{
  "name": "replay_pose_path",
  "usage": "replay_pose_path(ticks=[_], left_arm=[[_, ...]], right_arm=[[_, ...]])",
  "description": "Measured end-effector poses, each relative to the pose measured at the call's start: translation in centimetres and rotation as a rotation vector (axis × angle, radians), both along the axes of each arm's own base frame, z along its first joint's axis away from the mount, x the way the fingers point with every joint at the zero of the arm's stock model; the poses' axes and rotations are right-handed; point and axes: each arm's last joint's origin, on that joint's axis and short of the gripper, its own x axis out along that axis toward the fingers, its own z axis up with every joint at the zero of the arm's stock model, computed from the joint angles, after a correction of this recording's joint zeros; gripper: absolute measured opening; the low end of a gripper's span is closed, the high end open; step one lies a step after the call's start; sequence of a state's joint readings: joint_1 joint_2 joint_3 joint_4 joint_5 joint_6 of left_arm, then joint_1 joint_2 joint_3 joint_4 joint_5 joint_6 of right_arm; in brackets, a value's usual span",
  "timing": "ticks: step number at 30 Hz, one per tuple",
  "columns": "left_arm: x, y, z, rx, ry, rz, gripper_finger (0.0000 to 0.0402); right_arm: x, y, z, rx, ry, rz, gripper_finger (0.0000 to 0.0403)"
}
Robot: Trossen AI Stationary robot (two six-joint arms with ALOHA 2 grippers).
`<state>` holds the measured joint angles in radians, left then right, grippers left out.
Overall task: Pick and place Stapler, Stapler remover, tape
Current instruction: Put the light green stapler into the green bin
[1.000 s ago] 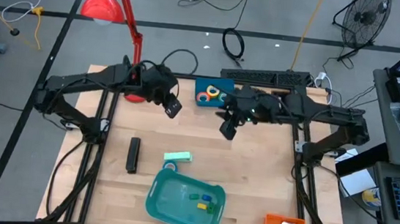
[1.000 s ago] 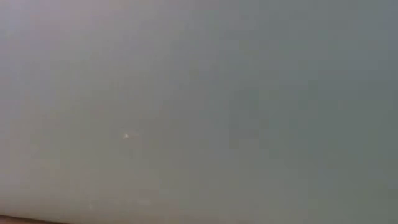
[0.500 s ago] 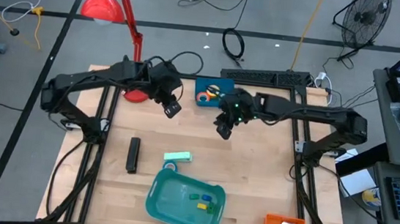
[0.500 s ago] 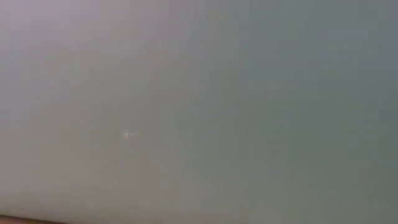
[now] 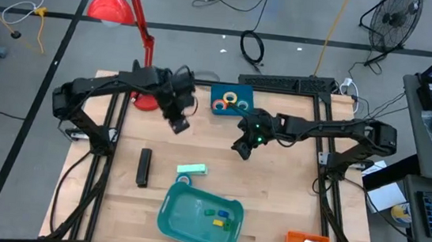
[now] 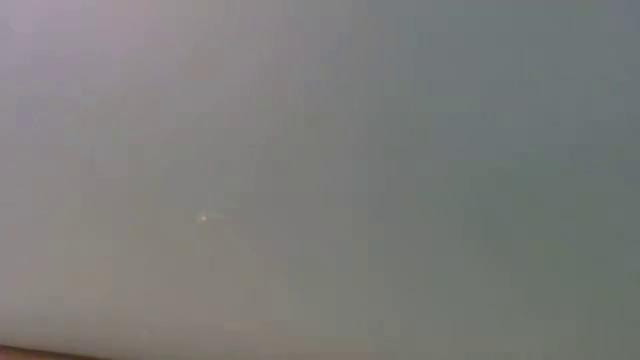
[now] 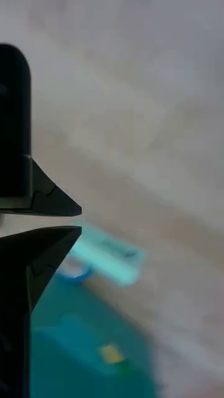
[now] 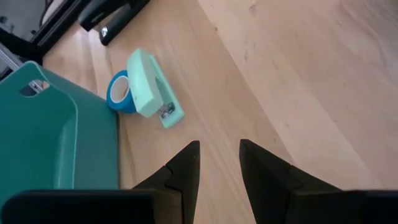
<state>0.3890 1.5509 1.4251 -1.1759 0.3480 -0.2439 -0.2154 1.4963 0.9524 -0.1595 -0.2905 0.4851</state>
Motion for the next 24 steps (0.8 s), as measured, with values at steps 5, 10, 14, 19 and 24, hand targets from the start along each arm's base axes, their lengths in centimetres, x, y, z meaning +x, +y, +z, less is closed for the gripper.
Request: replay_pose_path(ticks=[5,10,14,19,24], left_arm=[[-0.3,-3.3,-3.6,-0.091,0.090,-0.085,0.0035],[-0.4,-6.8,-7.3,-0.058,0.178,-0.123,0.0035],[0.3,-8.9,-8.9,-0.049,0.120,-0.096,0.0035],[1.9,-9.7,-8.8,0.115,-0.027,-0.001,0.0035],[3.0,-10.5,-8.3,0.248,-0.158,-0.027,0.0036]], right_arm=[[0.2,0.0,0.2,0.007,-0.031,-0.009,0.0109],[0.3,0.0,0.3,0.026,-0.039,0.002,0.0109],[0.3,0.2,0.3,0.029,-0.042,0.010,0.0109],[0.6,1.1,0.7,0.023,-0.080,0.041,0.0109],[1.0,1.8,1.1,0.038,-0.120,0.045,0.0109]])
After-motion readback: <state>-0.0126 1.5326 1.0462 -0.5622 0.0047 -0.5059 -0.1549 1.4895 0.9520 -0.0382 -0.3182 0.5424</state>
